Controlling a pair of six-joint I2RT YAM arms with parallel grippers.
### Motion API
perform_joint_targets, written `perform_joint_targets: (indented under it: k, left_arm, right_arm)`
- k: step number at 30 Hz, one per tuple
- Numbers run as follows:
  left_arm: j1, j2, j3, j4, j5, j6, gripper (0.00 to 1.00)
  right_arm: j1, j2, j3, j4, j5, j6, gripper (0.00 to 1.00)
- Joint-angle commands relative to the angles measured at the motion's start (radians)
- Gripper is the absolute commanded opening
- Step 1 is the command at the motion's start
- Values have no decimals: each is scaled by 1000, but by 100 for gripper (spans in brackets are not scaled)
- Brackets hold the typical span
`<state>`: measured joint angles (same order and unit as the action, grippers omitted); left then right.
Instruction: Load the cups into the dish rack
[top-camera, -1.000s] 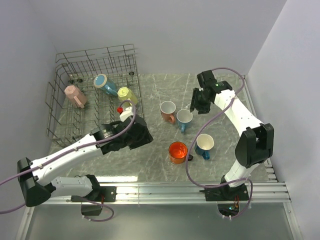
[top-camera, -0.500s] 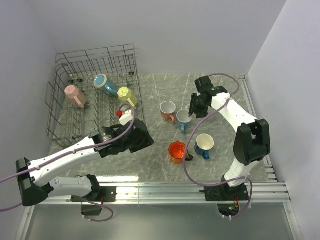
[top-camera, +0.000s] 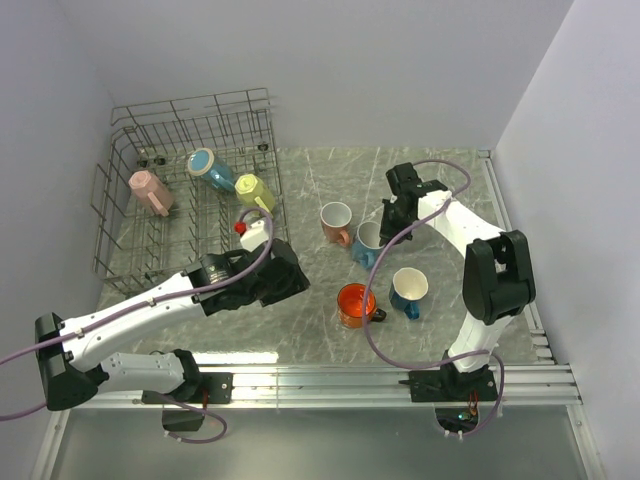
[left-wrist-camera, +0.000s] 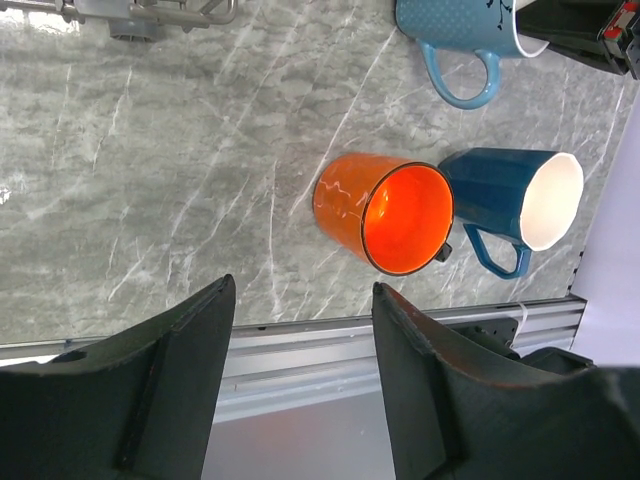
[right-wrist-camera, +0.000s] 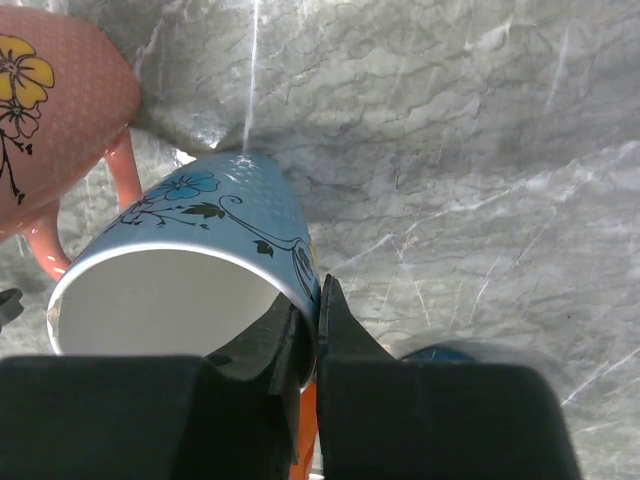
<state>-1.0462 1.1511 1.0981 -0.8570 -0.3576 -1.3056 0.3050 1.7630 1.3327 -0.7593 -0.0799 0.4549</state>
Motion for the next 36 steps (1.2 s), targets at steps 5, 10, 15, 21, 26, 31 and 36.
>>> perform_joint_targets:
  k: [5, 10, 15, 21, 26, 31, 36]
  left_arm:
    - [-6, -20, 52, -23, -50, -11, 68]
    - [-6, -37, 109, -92, -87, 2, 99]
    - [-6, -70, 183, -32, -63, 100, 99]
    - [-6, -181, 184, 169, -11, 199, 99]
    - [-5, -319, 85, 467, 6, 252, 99]
    - [-5, -378, 9, 598, -1, 296, 99]
    - [8, -291, 86, 523, 71, 321, 99]
  right_arm:
    - [2, -48, 83, -26, 11, 16, 0]
    - [-1, -141, 224, -141, 8, 51, 0]
    - [-3, -235, 381, -219, -67, 100, 0]
    - [-15, -397, 202, 150, -519, 328, 0]
    - [3, -503, -137, 706, -773, 789, 0]
    - [28, -527, -216, 1037, -814, 1014, 0]
    - [94, -525, -224, 1179, -793, 1107, 0]
